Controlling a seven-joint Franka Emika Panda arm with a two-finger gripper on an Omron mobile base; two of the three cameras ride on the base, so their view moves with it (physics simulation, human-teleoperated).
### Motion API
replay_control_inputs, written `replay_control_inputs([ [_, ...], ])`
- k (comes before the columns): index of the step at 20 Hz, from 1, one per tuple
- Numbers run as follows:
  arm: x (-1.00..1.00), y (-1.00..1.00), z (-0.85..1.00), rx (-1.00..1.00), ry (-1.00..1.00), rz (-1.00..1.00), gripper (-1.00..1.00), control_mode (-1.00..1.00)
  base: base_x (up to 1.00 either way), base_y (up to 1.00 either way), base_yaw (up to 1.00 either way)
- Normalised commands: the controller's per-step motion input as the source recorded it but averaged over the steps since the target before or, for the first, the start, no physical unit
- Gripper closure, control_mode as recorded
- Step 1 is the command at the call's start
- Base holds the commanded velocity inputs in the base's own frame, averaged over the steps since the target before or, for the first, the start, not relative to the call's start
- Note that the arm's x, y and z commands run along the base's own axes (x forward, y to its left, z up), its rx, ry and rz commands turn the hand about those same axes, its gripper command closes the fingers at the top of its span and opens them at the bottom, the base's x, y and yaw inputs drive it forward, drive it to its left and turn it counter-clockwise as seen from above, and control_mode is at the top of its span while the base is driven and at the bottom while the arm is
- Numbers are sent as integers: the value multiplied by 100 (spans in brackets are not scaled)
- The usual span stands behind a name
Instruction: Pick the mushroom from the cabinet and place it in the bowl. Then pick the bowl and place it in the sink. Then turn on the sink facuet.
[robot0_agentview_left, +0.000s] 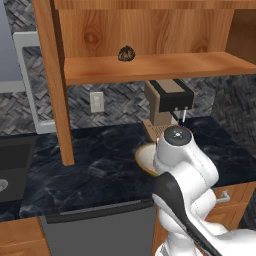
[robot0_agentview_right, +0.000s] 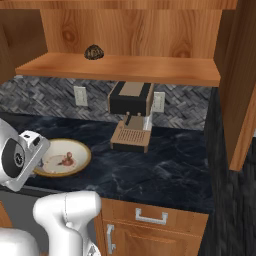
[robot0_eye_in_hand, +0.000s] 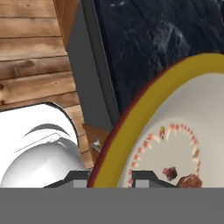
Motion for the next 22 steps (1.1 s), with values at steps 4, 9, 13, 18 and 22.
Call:
replay_control_inputs([
  [4, -72, 0, 100, 0, 2, 18, 100, -100, 0, 0, 0],
  [9, -70, 0, 63, 0, 1, 14, 100, -100, 0, 0, 0],
  [13, -23, 0, 2, 0, 0, 12, 100, -100, 0, 0, 0],
  [18, -6, 0, 0, 0, 0, 6, 100, -100, 0, 0, 0],
  [22, -18, 0, 0, 0, 0, 0, 100, -100, 0, 0, 0],
])
